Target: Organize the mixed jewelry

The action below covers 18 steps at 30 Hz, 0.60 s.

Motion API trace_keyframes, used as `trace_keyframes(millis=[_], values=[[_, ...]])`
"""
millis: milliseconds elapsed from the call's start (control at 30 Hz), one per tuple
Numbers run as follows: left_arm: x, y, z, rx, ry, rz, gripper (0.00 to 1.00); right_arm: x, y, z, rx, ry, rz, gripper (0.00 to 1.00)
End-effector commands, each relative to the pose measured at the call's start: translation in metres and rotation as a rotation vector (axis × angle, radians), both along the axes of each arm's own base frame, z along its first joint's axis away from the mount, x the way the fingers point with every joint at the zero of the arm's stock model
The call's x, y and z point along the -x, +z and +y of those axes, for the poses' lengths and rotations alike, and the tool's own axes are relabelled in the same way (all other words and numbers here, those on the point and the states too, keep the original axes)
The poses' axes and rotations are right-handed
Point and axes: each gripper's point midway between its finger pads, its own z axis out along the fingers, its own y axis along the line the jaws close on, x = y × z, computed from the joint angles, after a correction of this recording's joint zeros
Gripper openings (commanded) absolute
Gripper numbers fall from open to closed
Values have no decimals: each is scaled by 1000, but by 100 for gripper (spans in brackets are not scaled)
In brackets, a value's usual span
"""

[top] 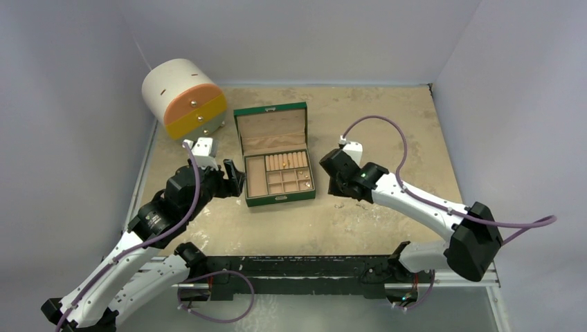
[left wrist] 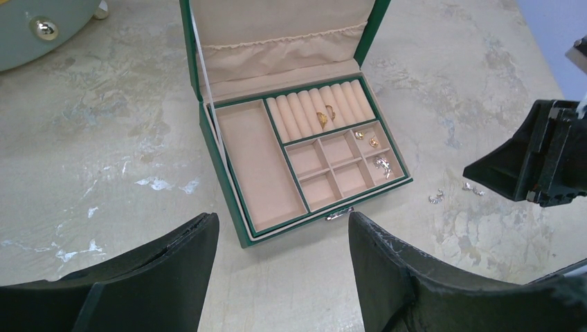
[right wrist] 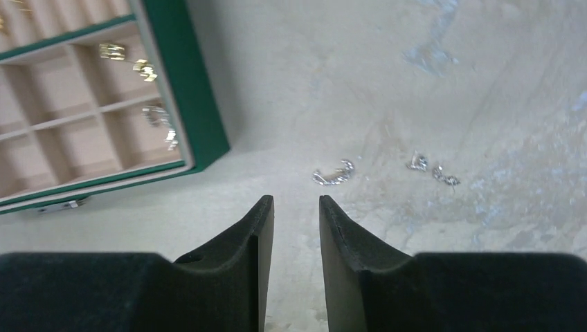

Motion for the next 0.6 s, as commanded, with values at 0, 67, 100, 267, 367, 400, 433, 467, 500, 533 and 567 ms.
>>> trace_keyframes(millis=[0,67,100,267,367,400,433,467,500,533,567], values=[[-5,10,1,17,13,-34,68,9,-17,-30,33,-174,9,34],[-5,10,1,18,14,-35,68,13,-26,-30,13,-206,27,34],[-5,9,1,17,14,-33,68,15,-31,-30,2,-221,39,34],[-5,9,0,15,15,-31,68,24,-56,-34,-21,-352,100,32],[-6,9,1,15,18,-32,68,26,-67,-35,-25,-413,121,32],[-5,9,1,15,18,-32,68,25,-69,-35,-28,-431,122,32],[-6,9,1,15,19,-32,68,24,-71,-36,-31,-446,124,32],[-5,9,1,16,18,-32,68,24,-73,-36,-32,-461,124,32],[-5,9,1,14,17,-30,68,23,-74,-37,-35,-478,125,32],[-5,9,1,14,16,-30,68,22,-75,-38,-40,-493,124,32],[-5,9,1,15,18,-31,68,20,-76,-38,-48,-506,124,32]])
